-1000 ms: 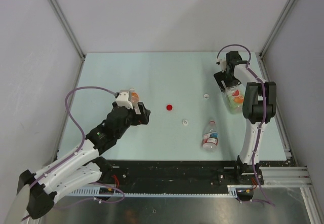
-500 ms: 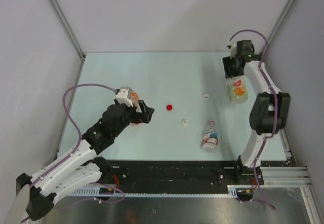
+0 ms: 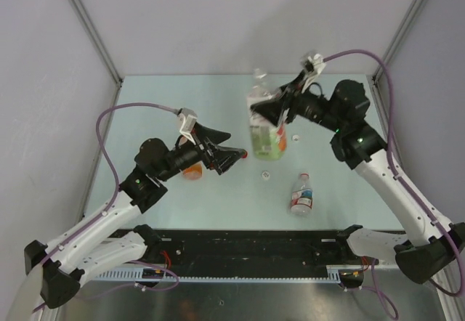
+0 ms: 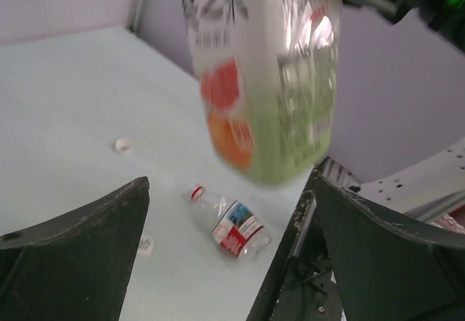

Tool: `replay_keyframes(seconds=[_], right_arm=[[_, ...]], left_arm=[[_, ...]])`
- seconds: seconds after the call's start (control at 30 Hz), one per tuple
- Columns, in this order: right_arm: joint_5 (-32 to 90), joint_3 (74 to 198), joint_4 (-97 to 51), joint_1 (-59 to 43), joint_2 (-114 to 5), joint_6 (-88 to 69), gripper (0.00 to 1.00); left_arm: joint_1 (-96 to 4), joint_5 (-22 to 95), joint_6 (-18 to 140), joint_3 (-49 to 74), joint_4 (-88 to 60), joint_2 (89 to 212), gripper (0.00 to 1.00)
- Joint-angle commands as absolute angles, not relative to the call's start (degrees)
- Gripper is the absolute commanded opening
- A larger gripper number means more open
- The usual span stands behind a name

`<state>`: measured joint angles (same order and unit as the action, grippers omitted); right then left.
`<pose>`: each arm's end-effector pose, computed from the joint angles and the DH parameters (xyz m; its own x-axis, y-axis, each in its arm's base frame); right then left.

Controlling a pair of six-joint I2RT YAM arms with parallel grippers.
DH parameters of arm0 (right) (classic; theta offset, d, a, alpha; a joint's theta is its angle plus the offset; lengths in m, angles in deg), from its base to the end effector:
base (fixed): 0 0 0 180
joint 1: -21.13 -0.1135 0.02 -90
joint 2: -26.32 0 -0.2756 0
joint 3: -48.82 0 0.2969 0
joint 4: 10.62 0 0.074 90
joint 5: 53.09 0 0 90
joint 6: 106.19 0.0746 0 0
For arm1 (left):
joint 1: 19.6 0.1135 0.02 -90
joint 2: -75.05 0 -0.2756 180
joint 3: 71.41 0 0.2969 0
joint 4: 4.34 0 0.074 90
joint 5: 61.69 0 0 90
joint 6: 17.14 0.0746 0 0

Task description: Screw on the bottle caps

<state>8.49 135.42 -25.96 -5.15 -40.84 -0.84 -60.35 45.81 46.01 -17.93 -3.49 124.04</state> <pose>0.2822 0.1789 0.4763 -0.1539 0.1836 -0.9709 -0.8029 0.5494 0.2312 0.1972 -0.1995 0.3582 -0.3207 -0.2923 -0.9010 0.7896 0.4428 -0.4247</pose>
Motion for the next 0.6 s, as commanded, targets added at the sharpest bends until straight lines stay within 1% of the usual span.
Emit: replay_keyframes(seconds=[0.0, 0.13, 0.27, 0.43, 0.57], right_arm=[[4.59, 134.23, -16.32, -14.28, -38.25, 5.38, 0.48], [5.67, 132.93, -14.72, -19.84, -37.63, 6.46, 0.48], [6.68, 131.01, -10.47, -22.62, -37.92, 8.00, 0.46], [7.74, 126.81, 0.32, -23.88, -37.12, 11.74, 0.45], [12.22, 121.07, 11.22, -24.57, -34.45, 14.03, 0.45]], left_arm=[[-60.78, 53.90, 47.24, -14.36, 4.06, 124.46, 0.99], [-61.60, 55.75, 46.90, -14.94, 6.78, 123.24, 0.99], [-62.05, 57.87, 45.66, -15.58, 9.30, 122.49, 0.99], [-62.17, 58.66, 43.80, -15.84, 10.62, 123.12, 0.99], [-62.28, 59.04, 42.11, -16.18, 11.55, 123.51, 1.00]])
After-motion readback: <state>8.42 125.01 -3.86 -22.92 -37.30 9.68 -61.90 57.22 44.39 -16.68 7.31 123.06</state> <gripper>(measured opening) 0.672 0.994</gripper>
